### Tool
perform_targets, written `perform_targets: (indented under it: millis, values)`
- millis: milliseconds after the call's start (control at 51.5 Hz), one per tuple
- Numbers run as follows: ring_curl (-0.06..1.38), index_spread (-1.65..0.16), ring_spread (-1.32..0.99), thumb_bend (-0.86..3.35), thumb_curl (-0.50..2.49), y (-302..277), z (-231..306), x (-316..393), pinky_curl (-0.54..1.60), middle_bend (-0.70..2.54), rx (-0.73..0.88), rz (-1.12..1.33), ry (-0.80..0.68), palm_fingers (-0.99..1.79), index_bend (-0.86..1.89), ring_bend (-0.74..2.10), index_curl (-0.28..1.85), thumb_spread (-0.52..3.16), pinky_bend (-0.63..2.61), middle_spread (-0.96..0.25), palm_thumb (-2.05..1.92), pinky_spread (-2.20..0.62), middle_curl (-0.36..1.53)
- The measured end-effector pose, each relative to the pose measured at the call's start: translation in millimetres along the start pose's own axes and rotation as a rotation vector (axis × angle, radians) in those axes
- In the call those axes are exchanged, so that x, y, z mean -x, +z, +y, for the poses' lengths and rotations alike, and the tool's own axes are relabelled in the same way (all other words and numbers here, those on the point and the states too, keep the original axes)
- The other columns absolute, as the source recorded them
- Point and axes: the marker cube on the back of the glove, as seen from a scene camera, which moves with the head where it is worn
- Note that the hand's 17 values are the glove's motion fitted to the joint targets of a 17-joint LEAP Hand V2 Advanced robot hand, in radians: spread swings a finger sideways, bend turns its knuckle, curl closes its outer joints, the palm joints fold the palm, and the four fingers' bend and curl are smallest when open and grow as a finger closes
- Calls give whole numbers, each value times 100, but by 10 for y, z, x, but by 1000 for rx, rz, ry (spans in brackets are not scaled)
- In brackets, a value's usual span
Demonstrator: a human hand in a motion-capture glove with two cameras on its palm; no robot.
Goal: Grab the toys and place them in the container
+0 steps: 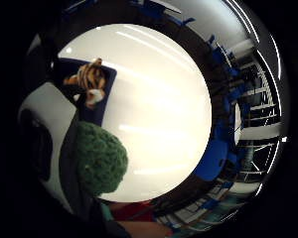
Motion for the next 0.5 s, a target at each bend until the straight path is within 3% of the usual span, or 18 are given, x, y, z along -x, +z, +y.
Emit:
perform_targets:
  millis: [272, 350, 427, 505]
  values:
    - [86, -29, -53, 52, 152, -131, 56, 620, 57, 96, -18, 39, -181, 57, 109, 144, 114, 15, 139, -53, 40, -34, 111]
    - [86, -29, -53, 51, 153, -148, 50, 761, 57, 94, -21, 7, -125, 57, 108, 143, 114, 14, 139, -53, 39, -34, 110]
    - [85, -28, -53, 50, 154, -125, 76, 802, 57, 91, -23, 10, -195, 58, 108, 142, 114, 13, 139, -53, 39, -34, 110]
    - [85, -28, -52, 50, 154, -89, 77, 858, 56, 89, -13, 6, -161, 58, 107, 140, 114, 13, 138, -53, 39, -34, 109]
